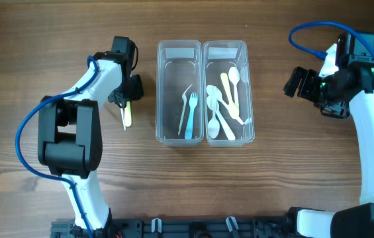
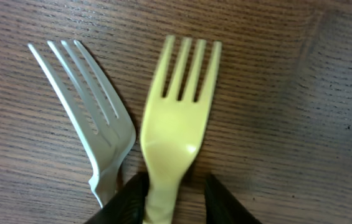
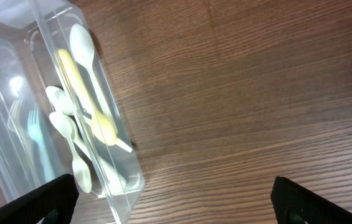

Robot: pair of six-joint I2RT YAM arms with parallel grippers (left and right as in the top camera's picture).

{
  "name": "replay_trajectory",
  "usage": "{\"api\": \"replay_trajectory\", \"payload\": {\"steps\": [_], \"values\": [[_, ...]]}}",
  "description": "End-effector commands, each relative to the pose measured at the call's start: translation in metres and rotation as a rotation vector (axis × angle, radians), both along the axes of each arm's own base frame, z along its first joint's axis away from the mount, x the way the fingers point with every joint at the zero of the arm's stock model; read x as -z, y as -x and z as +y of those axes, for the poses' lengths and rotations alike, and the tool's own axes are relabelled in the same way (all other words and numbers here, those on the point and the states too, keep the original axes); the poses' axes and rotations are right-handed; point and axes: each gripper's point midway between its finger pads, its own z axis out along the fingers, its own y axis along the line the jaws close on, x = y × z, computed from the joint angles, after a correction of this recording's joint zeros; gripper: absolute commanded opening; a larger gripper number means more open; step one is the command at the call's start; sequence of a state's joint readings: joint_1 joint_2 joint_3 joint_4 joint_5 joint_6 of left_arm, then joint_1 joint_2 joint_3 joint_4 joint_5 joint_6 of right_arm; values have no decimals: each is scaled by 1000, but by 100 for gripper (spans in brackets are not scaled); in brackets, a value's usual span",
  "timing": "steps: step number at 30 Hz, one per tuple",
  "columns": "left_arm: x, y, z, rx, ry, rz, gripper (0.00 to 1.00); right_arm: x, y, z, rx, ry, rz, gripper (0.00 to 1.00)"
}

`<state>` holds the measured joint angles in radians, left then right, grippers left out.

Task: Pack container
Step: 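Lower the left gripper onto the yellow fork and grasp it, then carry the yellow fork into the left tray and release it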

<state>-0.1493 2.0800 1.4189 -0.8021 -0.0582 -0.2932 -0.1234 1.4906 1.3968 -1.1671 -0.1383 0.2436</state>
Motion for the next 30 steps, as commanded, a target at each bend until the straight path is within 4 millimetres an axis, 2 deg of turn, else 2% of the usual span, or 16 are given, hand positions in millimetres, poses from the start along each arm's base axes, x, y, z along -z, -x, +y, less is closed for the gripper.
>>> {"api": "replay_trajectory", "payload": {"steps": [1,3,6,9,12,17,22,26,30], "values": [[26,16,6,24,-26,89,17,2,-1,1,-7,-10,6,100],[24,16,6,24,-26,87,5,2,-1,1,-7,-10,6,100],[14,19,1,26,3,92,4,2,-1,1,-7,-10,6,100],[-8,15,-12,32,78,72,4,2,-1,1,-7,-10,5,100],[-48,6,-29,46,168,8,4,2,-1,1,-7,-10,5,100],[-126,-1,-57,106,292,-150,4,2,-1,0,-7,-9,5,100],[-176,9,-86,193,329,-271,4,2,-1,1,-7,-9,4,100],[-186,20,-122,287,343,-296,4,1,-3,0,-7,-9,-3,100],[-167,16,-138,329,232,-307,9,1,-3,0,-7,-9,-2,100]]}}
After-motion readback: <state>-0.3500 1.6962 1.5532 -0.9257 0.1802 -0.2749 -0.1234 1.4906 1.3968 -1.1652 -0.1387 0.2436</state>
